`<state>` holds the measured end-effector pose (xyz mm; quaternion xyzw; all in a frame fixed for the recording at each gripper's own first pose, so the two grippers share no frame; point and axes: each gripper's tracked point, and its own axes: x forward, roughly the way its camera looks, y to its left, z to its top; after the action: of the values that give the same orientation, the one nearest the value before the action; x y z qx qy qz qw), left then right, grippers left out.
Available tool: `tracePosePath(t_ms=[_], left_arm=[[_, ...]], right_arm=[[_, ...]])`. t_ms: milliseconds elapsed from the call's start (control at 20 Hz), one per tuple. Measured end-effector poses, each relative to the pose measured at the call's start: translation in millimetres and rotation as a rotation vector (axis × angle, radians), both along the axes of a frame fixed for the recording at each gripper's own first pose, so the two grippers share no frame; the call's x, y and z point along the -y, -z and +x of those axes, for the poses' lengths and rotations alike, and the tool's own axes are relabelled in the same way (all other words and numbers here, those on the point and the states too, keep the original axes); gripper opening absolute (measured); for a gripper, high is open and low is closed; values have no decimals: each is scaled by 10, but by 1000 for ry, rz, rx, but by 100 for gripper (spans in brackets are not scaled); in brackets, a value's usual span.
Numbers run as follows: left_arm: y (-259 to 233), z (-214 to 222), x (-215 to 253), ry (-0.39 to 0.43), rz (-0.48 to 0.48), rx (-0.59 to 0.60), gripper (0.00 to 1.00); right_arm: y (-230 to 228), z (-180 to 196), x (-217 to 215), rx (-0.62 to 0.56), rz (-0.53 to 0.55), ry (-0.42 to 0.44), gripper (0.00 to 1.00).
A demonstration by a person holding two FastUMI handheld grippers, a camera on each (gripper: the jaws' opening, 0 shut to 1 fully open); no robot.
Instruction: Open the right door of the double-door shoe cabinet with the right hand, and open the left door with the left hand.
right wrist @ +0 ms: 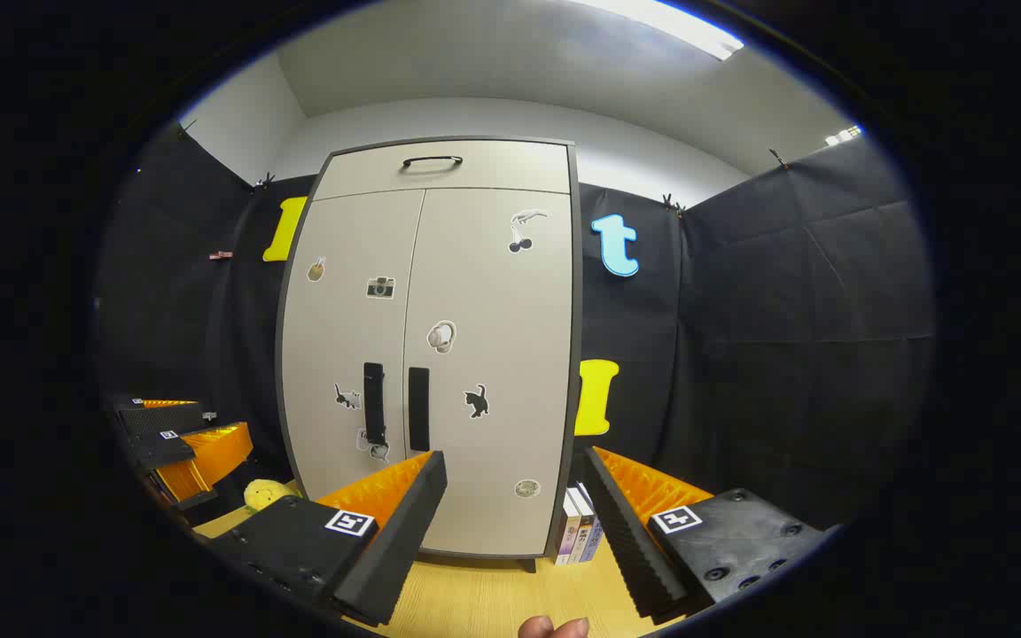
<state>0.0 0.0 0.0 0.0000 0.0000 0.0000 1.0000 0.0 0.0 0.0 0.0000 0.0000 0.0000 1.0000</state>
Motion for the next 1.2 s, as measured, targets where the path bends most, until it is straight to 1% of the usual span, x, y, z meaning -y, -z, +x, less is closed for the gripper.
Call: tracePosePath(t_ms=[400,850,1000,1200], left_arm=[[-2,6,-16,-17,3,2,95],[8,-47,-64,-18,16,1,95],[35,-11,-94,-23,26,-7,95],[107,77,-226,-29,13,-24,95]], right_arm=[[38,3,-14,-14,4,3,98],[52,64,-62,-11,5,-2,98],[39,180,-154,-9,24,-15,98],[-84,561,-381,35,-1,-36,98]])
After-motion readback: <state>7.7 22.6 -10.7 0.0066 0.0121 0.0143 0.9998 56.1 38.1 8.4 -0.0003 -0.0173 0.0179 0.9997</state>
